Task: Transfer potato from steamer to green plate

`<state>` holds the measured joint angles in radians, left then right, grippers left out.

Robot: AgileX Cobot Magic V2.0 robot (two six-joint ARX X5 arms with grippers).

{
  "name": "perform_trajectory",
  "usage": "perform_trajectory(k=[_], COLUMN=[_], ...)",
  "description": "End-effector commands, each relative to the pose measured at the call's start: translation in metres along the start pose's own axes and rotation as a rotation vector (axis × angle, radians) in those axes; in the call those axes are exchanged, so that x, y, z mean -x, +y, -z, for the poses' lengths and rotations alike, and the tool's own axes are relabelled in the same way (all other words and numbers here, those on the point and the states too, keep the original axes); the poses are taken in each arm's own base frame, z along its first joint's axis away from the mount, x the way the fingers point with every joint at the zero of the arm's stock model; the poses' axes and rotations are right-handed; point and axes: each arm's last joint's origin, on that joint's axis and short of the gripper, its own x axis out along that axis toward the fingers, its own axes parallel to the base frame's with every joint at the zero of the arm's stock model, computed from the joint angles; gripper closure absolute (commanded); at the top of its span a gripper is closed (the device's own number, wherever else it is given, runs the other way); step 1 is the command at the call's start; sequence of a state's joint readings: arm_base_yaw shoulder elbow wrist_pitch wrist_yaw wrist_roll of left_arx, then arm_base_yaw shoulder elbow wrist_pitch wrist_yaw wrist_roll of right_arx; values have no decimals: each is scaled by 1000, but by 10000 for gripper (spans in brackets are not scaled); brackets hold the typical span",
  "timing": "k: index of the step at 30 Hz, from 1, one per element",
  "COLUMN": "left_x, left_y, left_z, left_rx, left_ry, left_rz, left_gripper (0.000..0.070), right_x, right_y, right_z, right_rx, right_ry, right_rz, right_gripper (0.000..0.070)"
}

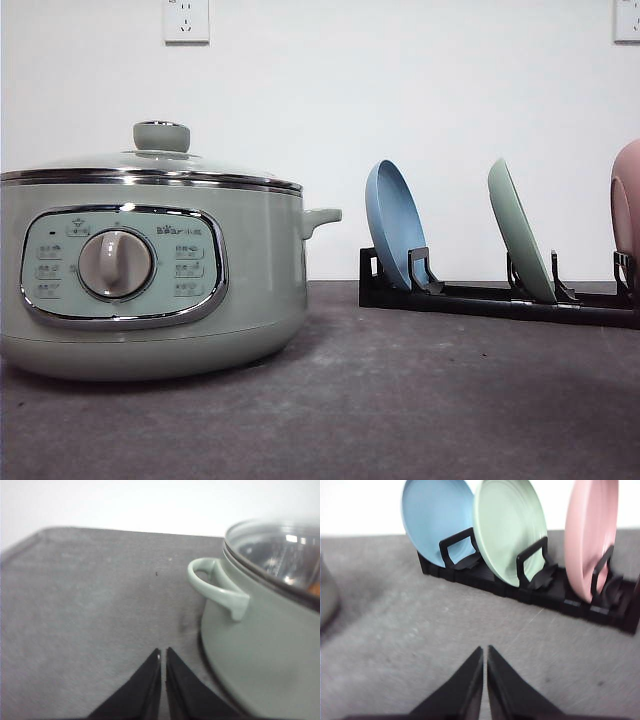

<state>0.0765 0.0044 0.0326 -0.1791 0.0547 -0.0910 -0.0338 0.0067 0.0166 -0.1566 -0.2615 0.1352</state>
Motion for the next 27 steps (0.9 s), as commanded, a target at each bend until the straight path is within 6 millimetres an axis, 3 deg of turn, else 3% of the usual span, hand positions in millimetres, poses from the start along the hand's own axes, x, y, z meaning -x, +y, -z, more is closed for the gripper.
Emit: perform_trajectory(k=[1,9,14,20,27], left_x=[-2,-1,3,15,32], left_y=[1,1,-2,-6,-11], left_z=[7,6,-8,-35,-75], left_rx=[193,354,396,396,380], left_ry=[26,26,-6,-32,-65], left_rz=[-8,2,37,83,96], left_gripper=[690,691,691,691,691], right_x=[0,0,2,11,31], right_y=[0,1,2,8,20], right_z=[2,1,-5,-31,-77], right_rx=[-125,-223,-273,-258,-204], right_ry=[5,4,-8,-84,-202], right_rz=[-3,-25,-28,-50,-80], right_gripper=[700,700,700,700,700])
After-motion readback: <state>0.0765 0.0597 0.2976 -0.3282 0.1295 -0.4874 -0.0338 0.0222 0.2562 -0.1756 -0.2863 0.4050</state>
